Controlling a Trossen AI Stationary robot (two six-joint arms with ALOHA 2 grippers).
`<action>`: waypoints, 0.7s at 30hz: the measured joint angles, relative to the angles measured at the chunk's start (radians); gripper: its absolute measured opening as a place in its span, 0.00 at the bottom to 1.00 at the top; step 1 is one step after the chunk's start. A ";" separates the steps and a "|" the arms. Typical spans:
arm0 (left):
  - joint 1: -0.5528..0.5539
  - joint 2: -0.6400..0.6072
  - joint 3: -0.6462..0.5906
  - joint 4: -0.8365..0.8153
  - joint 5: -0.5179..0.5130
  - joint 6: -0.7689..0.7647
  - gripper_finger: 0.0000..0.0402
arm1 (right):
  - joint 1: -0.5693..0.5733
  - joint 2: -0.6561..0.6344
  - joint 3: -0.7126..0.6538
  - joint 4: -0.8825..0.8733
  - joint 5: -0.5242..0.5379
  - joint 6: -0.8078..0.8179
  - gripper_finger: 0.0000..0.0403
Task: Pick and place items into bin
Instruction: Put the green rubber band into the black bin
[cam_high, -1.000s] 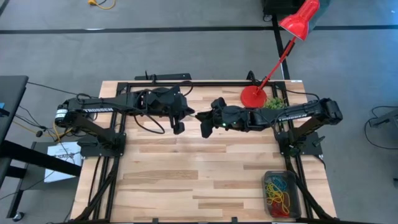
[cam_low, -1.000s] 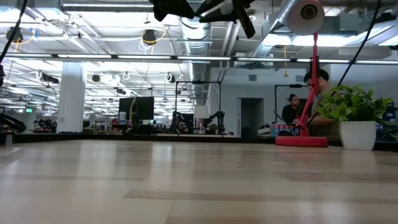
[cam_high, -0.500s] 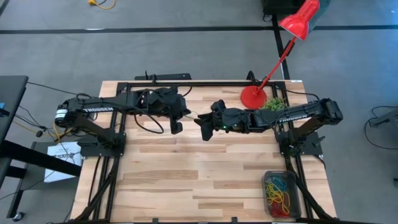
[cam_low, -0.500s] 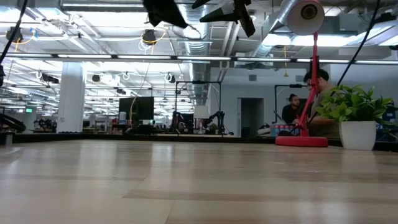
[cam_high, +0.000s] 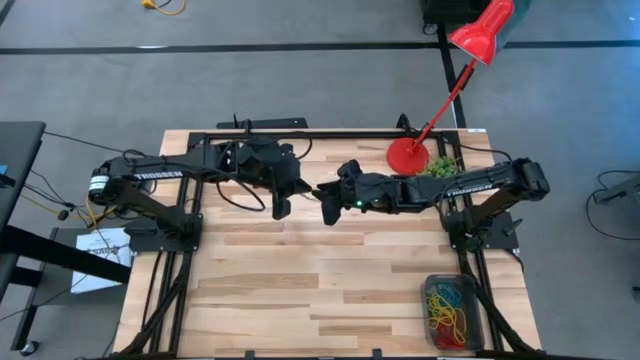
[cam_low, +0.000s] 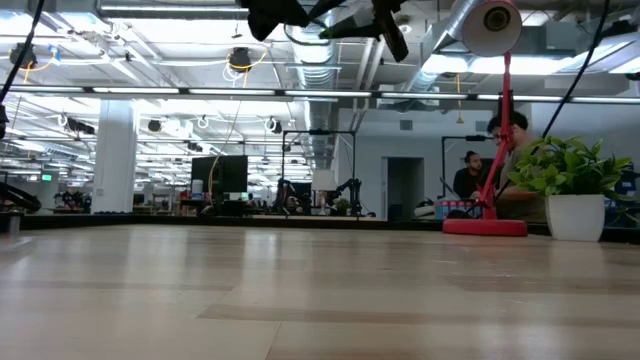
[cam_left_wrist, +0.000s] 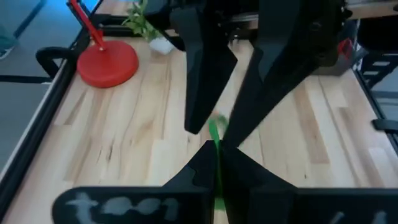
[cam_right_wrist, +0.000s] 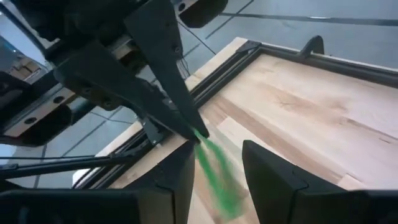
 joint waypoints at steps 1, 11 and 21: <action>0.000 -0.001 0.000 0.000 -0.001 0.001 0.00 | 0.001 0.007 0.001 0.003 -0.001 0.000 0.32; -0.001 0.001 0.002 0.019 0.009 0.016 0.00 | 0.000 0.059 -0.003 0.003 -0.010 0.021 0.30; -0.001 0.001 0.002 -0.012 -0.063 0.020 0.00 | -0.002 0.048 -0.002 0.004 -0.008 0.024 0.14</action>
